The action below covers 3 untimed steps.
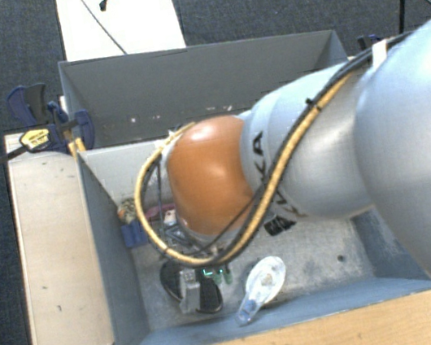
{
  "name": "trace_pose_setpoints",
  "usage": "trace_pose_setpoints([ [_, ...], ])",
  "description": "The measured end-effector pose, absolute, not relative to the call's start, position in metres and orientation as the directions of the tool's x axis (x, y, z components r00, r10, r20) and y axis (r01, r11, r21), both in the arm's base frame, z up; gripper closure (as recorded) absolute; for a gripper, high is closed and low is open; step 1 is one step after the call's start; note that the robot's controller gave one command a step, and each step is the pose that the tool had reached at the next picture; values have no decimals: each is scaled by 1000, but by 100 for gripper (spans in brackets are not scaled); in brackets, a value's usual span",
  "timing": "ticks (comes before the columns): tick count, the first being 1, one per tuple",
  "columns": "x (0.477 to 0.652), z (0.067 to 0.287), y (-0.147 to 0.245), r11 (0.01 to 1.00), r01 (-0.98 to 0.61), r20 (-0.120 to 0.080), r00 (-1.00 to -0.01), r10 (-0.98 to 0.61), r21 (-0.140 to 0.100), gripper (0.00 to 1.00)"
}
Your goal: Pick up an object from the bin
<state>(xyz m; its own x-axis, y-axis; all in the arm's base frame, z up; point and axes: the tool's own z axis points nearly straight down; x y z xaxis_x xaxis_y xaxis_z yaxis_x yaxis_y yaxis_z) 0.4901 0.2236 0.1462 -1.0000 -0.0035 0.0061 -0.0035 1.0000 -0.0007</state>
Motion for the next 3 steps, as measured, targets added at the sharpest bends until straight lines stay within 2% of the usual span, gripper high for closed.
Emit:
trace_pose_setpoints([
  [1,522,69,129,994,-113,4,-994,-113,-4,0],
  [2,488,72,158,989,146,2,-989,146,0,0],
  [3,494,90,244,999,52,-3,-999,52,6,0],
])
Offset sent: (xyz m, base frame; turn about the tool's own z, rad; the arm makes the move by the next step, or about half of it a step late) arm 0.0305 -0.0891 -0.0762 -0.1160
